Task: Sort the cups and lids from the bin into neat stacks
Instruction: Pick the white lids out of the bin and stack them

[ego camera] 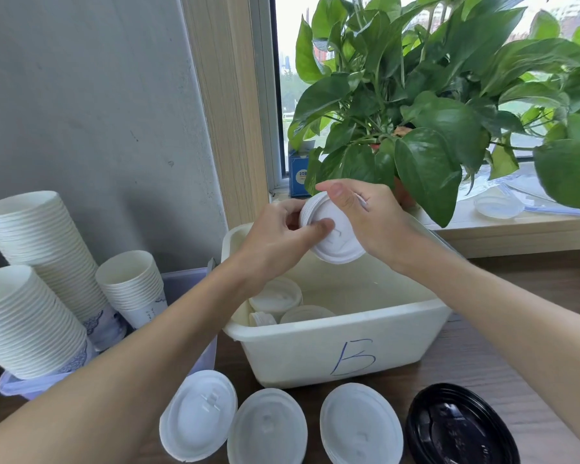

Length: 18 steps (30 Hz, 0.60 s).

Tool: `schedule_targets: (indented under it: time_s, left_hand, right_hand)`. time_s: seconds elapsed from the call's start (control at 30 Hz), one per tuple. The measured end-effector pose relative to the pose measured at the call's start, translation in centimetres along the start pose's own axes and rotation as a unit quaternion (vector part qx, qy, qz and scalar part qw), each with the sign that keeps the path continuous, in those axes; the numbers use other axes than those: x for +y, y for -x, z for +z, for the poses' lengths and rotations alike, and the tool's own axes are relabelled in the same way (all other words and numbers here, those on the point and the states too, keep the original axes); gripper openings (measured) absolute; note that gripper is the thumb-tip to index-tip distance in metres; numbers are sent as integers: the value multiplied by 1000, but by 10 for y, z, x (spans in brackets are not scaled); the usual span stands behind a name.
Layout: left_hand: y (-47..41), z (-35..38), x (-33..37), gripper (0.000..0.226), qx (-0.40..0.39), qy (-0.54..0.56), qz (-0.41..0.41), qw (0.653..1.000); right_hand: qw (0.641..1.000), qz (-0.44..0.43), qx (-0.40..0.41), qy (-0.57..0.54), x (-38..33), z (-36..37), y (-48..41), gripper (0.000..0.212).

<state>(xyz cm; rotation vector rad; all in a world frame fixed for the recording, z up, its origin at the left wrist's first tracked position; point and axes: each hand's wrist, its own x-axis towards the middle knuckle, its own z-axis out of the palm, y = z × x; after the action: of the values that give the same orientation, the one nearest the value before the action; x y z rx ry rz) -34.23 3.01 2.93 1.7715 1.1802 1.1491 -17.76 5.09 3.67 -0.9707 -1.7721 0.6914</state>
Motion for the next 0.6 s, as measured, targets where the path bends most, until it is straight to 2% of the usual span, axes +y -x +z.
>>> schedule_targets:
  time_s: [0.07,0.27,0.4,0.5,0.6]
  left_hand:
    - [0,0,-1,30,-1,5,-4,1000]
    - [-1,0,-1,34,-8,17,-9,1000]
    - [-1,4,3,35,-9,12,-37,999]
    - [-10,5,9,30,-51,9,-85,995]
    - [-26,7,12,34,-97,-29,-143,985]
  right_hand:
    - [1000,-2,2,2,0,0,0,48]
    - [1000,0,3,-3,1,0,0,47]
    - [1000,0,2,16,-2,-4,0,38]
    - [996,22,-34,78,-6,-17,1,39]
    - [982,56,-77,161,-4,-40,9,29]
